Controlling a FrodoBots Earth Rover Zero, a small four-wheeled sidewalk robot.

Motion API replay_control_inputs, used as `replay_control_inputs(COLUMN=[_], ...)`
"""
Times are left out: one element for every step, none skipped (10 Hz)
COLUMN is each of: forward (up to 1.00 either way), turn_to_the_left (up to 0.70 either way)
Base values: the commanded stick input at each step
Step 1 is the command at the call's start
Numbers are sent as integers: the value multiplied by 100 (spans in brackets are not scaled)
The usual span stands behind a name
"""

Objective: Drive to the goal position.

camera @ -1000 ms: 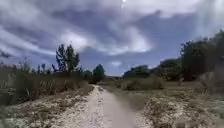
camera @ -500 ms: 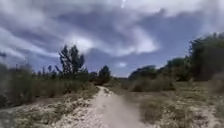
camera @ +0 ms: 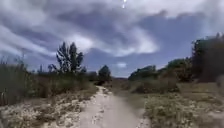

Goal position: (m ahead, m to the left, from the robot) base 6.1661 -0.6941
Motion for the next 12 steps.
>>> replay_control_inputs(forward=[85, 85, 85, 85, 85, 85, 85, 85, 85, 85, 85, 85], turn_to_the_left=[0, 12, 34, 33, 22, 0, 0, 0, 0, 34, 34, 30])
